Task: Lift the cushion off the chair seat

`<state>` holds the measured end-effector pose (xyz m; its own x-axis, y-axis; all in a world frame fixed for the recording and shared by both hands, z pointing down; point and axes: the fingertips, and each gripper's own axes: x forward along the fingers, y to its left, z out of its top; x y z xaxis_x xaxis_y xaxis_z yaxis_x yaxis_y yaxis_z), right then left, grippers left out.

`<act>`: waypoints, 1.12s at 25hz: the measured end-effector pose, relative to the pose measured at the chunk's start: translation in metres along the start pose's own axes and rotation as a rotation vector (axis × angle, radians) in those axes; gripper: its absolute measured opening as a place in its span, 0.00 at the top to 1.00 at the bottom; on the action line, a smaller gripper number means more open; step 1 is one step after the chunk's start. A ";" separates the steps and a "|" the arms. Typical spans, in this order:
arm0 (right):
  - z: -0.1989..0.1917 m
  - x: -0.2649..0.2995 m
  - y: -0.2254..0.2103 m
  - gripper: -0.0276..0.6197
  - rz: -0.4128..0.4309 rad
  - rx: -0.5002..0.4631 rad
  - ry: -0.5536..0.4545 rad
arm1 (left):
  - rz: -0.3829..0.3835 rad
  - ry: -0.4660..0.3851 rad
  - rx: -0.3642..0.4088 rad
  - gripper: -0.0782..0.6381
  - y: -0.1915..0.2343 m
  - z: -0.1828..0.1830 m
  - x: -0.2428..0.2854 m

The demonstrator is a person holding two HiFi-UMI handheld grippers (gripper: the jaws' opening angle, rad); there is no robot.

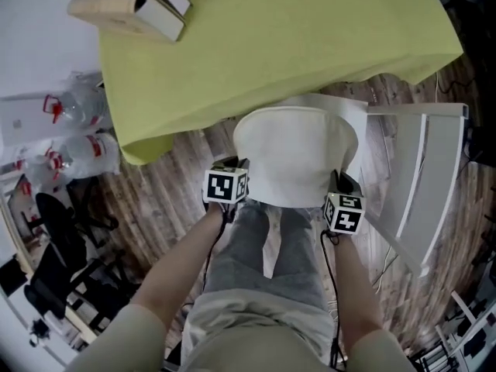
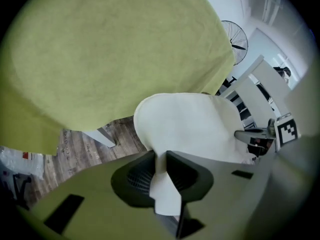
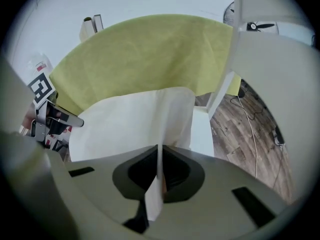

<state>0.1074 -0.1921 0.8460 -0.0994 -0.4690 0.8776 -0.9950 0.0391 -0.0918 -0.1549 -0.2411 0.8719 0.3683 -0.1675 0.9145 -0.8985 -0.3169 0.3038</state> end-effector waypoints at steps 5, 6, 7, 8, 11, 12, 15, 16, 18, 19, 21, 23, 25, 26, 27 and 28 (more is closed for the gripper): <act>0.032 -0.053 0.013 0.92 -0.002 -0.029 -0.044 | 0.001 -0.037 0.003 0.77 -0.013 0.011 -0.056; 0.038 -0.065 0.014 0.92 -0.002 -0.033 -0.054 | -0.002 -0.044 0.007 0.77 -0.017 0.014 -0.068; 0.044 -0.079 0.016 0.92 -0.001 -0.035 -0.063 | -0.006 -0.051 0.013 0.77 -0.020 0.017 -0.079; 0.047 -0.092 0.018 0.92 -0.001 -0.035 -0.070 | -0.010 -0.058 0.020 0.77 -0.024 0.019 -0.091; 0.054 -0.129 0.025 0.92 0.002 -0.015 -0.092 | -0.027 -0.084 0.032 0.77 -0.033 0.025 -0.124; 0.058 -0.140 0.026 0.92 0.003 -0.009 -0.103 | -0.033 -0.097 0.038 0.77 -0.036 0.028 -0.134; 0.076 -0.175 0.029 0.92 0.000 -0.008 -0.144 | -0.056 -0.139 0.061 0.77 -0.049 0.042 -0.168; 0.083 -0.187 0.030 0.92 -0.001 -0.012 -0.159 | -0.065 -0.155 0.069 0.77 -0.054 0.048 -0.181; 0.101 -0.211 0.032 0.92 0.000 -0.023 -0.193 | -0.079 -0.193 0.080 0.77 -0.062 0.059 -0.207; 0.110 -0.222 0.033 0.92 0.002 -0.030 -0.214 | -0.085 -0.215 0.085 0.77 -0.066 0.065 -0.220; 0.130 -0.246 0.034 0.92 0.007 -0.049 -0.258 | -0.092 -0.261 0.090 0.77 -0.074 0.076 -0.245; 0.150 -0.269 0.037 0.92 0.012 -0.070 -0.306 | -0.094 -0.311 0.091 0.77 -0.082 0.087 -0.271; 0.171 -0.291 0.040 0.92 0.014 -0.093 -0.356 | -0.091 -0.365 0.095 0.77 -0.087 0.099 -0.297; 0.181 -0.302 0.043 0.92 0.014 -0.105 -0.380 | -0.089 -0.392 0.099 0.77 -0.090 0.106 -0.311; 0.191 -0.314 0.046 0.92 0.014 -0.117 -0.405 | -0.086 -0.419 0.103 0.77 -0.092 0.111 -0.325; 0.201 -0.325 0.048 0.92 0.016 -0.124 -0.430 | -0.084 -0.447 0.108 0.77 -0.095 0.116 -0.338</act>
<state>0.0939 -0.2150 0.4623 -0.1281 -0.7909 0.5984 -0.9895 0.1426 -0.0233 -0.1667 -0.2631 0.5028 0.5265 -0.5155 0.6761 -0.8400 -0.4382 0.3200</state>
